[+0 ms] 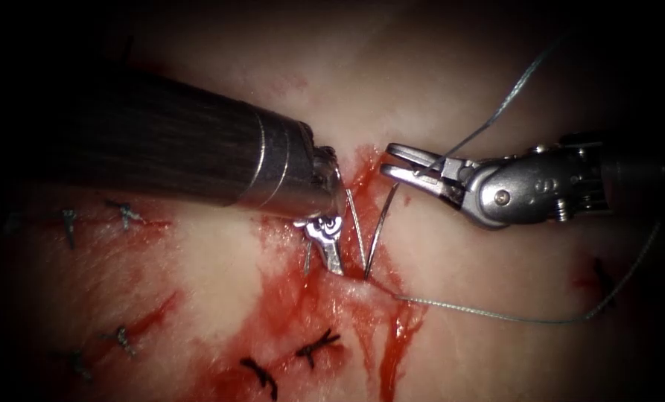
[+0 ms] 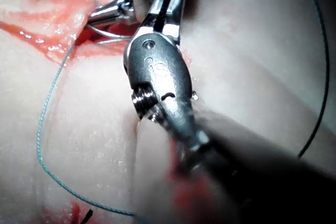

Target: Wound Closure

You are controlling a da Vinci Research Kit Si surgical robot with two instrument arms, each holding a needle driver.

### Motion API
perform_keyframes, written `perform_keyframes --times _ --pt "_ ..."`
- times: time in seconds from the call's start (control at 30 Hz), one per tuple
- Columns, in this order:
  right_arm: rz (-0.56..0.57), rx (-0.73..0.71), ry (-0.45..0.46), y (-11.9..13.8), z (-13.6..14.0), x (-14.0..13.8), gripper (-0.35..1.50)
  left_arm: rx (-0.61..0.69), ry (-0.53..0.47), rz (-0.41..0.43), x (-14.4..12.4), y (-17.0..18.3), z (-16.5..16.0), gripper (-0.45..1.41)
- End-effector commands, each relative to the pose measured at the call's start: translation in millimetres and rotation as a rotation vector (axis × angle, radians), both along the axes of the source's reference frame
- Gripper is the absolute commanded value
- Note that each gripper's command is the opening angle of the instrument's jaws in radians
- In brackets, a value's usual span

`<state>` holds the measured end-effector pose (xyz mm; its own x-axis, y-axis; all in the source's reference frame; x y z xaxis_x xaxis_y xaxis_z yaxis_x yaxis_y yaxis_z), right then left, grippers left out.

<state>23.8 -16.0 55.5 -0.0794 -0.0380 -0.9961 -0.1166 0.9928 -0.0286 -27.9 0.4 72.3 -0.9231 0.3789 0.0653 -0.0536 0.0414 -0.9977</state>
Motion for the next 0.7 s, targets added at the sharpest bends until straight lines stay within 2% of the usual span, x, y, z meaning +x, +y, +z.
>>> perform_keyframes --times 0.03,0.27,0.7 --pt "-0.002 0.006 0.003 -0.2 0.3 0.9 -0.35 -0.001 0.000 0.000 -0.5 0.0 0.6 -0.45" --pt "0.021 0.071 0.035 -0.6 0.2 1.3 -0.35 -0.003 -0.002 -0.001 -0.5 0.0 0.6 -0.45" --pt "0.112 0.113 0.018 -0.8 0.4 1.6 -0.35 -0.006 -0.007 -0.001 -0.5 -0.1 0.5 -0.45"
